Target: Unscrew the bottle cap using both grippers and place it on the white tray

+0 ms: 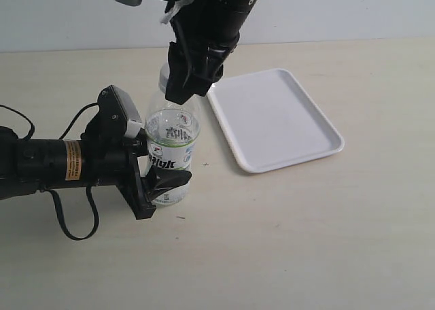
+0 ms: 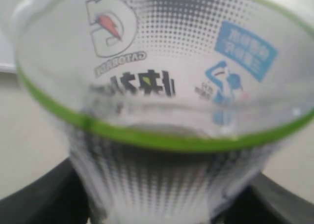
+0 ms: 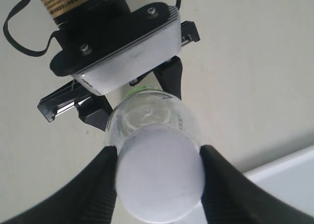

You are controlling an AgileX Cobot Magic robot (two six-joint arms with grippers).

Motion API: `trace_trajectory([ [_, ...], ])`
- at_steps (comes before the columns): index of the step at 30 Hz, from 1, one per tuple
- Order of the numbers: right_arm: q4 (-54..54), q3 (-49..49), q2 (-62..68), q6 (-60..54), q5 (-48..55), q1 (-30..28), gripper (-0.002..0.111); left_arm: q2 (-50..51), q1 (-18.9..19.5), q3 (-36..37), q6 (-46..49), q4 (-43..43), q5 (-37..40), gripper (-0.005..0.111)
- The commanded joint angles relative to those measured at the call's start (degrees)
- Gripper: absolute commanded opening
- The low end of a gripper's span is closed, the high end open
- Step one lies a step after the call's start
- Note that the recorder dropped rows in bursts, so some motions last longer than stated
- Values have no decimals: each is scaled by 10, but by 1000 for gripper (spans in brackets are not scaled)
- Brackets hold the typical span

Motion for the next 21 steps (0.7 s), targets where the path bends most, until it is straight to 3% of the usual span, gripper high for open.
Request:
trace_trajectory([
  [1, -11, 2, -2, 19, -13, 0, 32, -9, -1, -3, 0, 0, -42, 0],
  [8, -11, 2, -2, 64, -13, 0, 50, -9, -1, -3, 0, 0, -42, 0],
  [21, -14, 2, -20, 121, 7, 0, 66, -9, -1, -3, 0, 0, -42, 0],
])
